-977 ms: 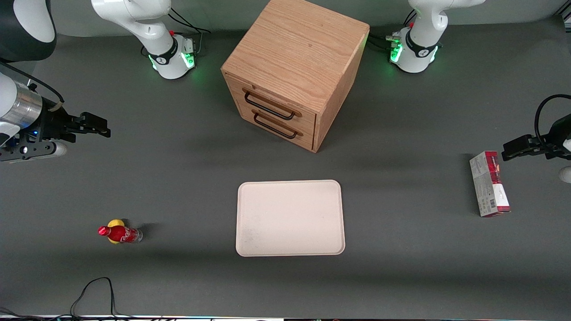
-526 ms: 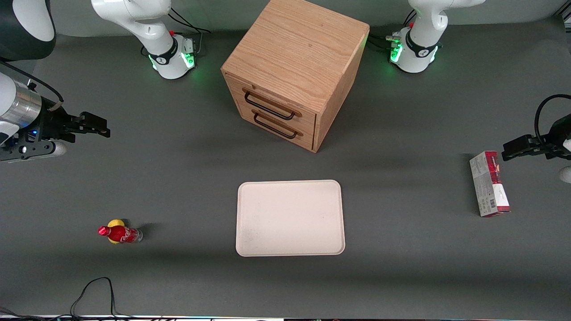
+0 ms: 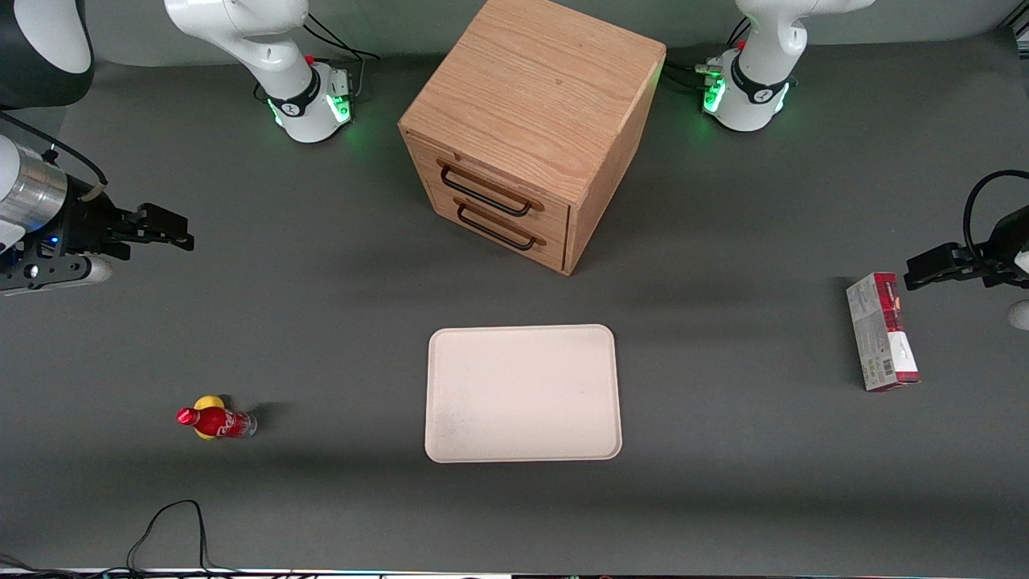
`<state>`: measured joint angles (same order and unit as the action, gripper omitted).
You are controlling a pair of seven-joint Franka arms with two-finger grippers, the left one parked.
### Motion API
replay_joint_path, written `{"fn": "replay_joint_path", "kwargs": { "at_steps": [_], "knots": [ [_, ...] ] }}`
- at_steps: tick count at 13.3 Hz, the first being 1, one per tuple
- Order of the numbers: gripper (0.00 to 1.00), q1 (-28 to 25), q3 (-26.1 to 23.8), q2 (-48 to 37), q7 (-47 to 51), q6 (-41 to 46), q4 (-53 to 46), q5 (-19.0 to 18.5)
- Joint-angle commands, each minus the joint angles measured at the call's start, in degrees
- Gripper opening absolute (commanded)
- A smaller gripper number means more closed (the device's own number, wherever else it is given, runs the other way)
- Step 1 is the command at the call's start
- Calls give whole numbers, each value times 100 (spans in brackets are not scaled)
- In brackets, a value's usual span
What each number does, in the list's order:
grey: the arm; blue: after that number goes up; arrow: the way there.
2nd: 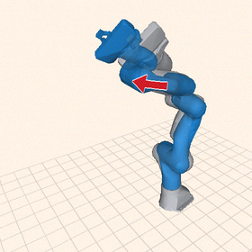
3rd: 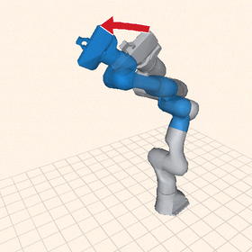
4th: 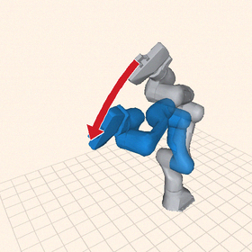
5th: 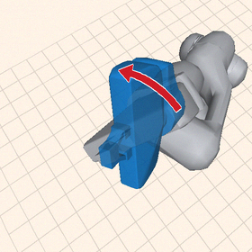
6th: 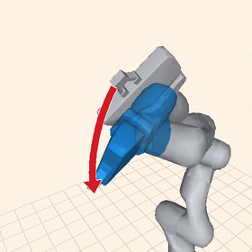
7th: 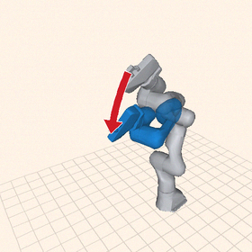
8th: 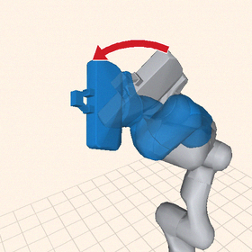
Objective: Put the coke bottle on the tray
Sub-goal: 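Move the open right gripper down over the red Coca-Cola bottle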
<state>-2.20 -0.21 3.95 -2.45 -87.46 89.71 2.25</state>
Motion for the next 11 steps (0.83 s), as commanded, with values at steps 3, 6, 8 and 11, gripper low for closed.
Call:
{"fn": "replay_joint_path", "kwargs": {
  "at_steps": [3, 6, 8, 11],
  "knots": [
    [100, 70, 3, 491, -10, 132, -575, 74],
    [100, 123, 38, 1911, -36, 307, -2109, -294],
    [100, 421, 21, 2975, -54, 300, -3183, -278],
    [100, 545, 29, 3498, -404, -330, -3311, -304]
  ]
}}
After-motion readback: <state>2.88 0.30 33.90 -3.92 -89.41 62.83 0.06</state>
